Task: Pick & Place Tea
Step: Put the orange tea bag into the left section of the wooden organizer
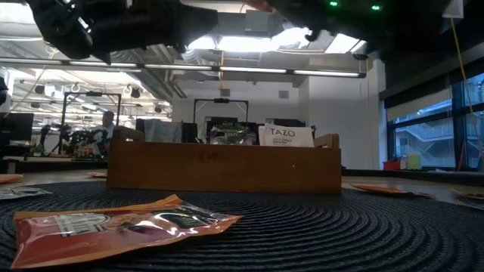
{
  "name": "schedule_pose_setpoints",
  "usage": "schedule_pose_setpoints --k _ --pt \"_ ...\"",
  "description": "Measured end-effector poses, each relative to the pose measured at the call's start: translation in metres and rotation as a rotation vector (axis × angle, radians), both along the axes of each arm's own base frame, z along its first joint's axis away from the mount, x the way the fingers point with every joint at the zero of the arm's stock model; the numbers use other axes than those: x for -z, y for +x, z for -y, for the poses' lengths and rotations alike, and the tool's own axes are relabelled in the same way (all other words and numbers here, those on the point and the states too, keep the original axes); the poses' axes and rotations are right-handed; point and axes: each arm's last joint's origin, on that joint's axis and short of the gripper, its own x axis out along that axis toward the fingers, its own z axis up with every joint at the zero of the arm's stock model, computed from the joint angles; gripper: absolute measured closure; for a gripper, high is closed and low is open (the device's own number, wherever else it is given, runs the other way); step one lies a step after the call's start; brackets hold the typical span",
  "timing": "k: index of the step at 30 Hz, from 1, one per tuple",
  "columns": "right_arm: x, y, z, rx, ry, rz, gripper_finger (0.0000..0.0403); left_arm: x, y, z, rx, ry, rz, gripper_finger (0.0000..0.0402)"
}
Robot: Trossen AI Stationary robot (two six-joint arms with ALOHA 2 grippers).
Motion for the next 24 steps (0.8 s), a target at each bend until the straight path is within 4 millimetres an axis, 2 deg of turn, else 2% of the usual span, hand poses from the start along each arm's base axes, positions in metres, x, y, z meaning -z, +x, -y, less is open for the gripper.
schedule_pose_setpoints --k 5,12,17,24 --pt "-0.012 0.034 0.000 0.026 -0.086 0.036 0.0390 -0.003 -0.001 0.000 0.000 0.007 0.031 0.0258" --pt "-0.018 0.065 -0.003 0.026 -0.153 0.063 0.0390 -0.012 -0.004 0.000 -0.049 0.010 0.133 0.0258" --pt "-0.016 0.077 0.002 0.038 -0.157 0.068 0.0390 -0.018 -0.006 0.005 -0.030 0.022 0.196 0.0258" --pt "-0.017 0.080 0.005 0.041 -0.153 0.077 0.0390 -0.019 -0.005 0.016 -0.053 0.080 0.210 0.0258"
